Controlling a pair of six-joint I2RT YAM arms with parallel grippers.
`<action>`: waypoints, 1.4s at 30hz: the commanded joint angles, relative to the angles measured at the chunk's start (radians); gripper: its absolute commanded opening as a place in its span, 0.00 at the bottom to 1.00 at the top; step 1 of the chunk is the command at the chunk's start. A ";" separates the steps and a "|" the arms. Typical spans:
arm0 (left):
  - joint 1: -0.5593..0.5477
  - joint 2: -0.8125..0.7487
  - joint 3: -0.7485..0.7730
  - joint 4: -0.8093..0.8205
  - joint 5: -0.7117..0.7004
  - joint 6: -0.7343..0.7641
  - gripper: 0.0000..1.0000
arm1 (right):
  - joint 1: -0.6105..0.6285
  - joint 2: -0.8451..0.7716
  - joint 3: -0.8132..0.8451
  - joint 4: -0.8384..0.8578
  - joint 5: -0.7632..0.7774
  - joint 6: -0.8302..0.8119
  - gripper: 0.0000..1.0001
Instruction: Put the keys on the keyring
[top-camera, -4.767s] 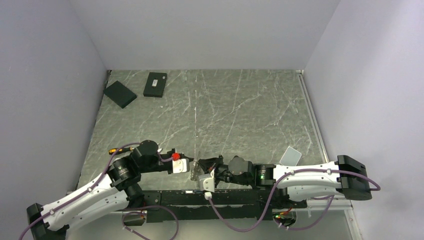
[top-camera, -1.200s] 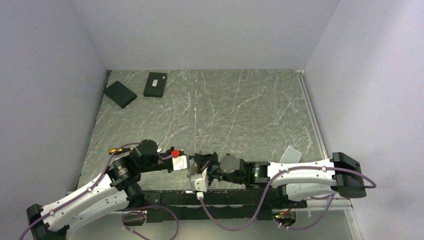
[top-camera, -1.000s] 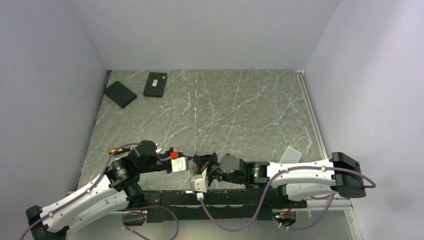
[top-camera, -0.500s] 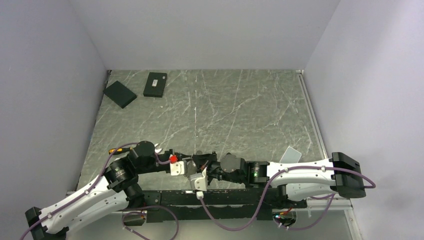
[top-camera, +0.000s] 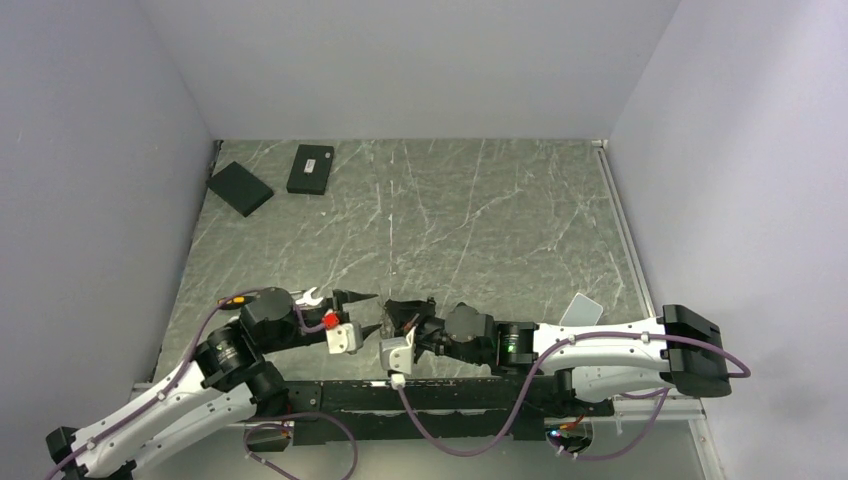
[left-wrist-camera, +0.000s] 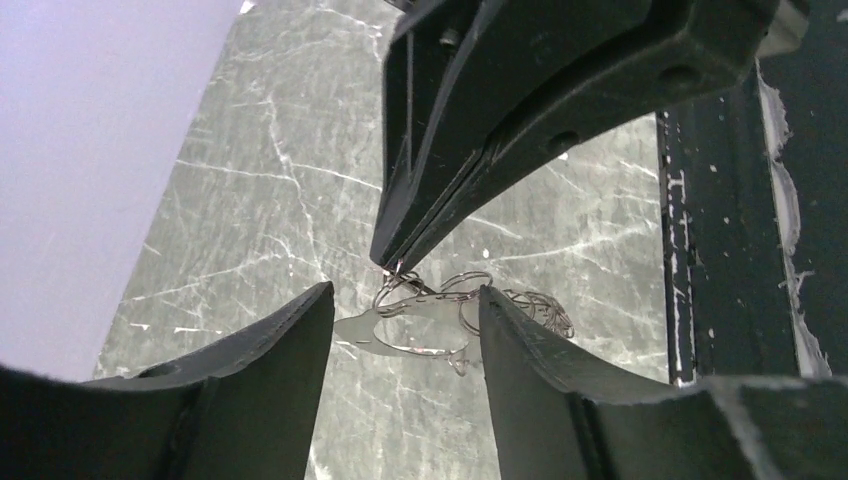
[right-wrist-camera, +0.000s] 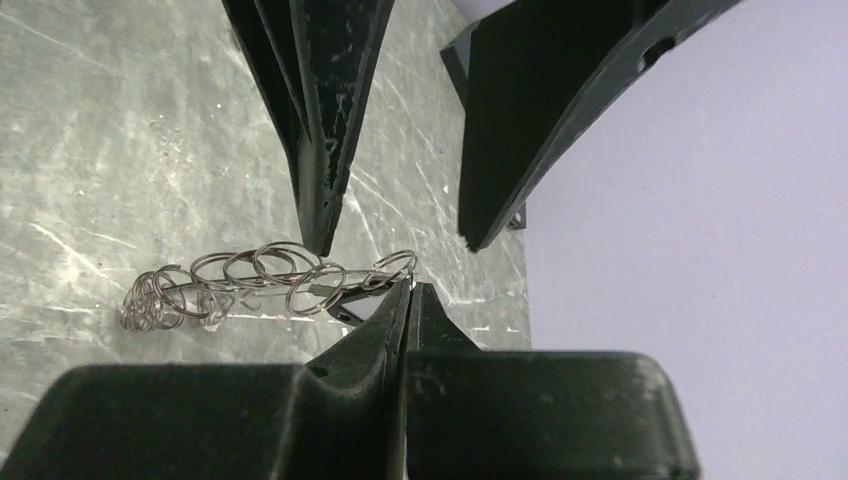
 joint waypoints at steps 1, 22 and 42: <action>-0.005 -0.036 0.046 0.089 -0.069 -0.142 0.62 | -0.007 0.006 -0.002 0.126 0.063 0.015 0.00; -0.005 0.112 -0.004 0.377 -0.267 -0.653 0.39 | -0.041 0.029 0.071 0.161 0.208 0.185 0.00; -0.005 0.127 -0.065 0.444 -0.220 -0.503 0.25 | -0.103 -0.062 0.079 0.108 0.076 0.371 0.00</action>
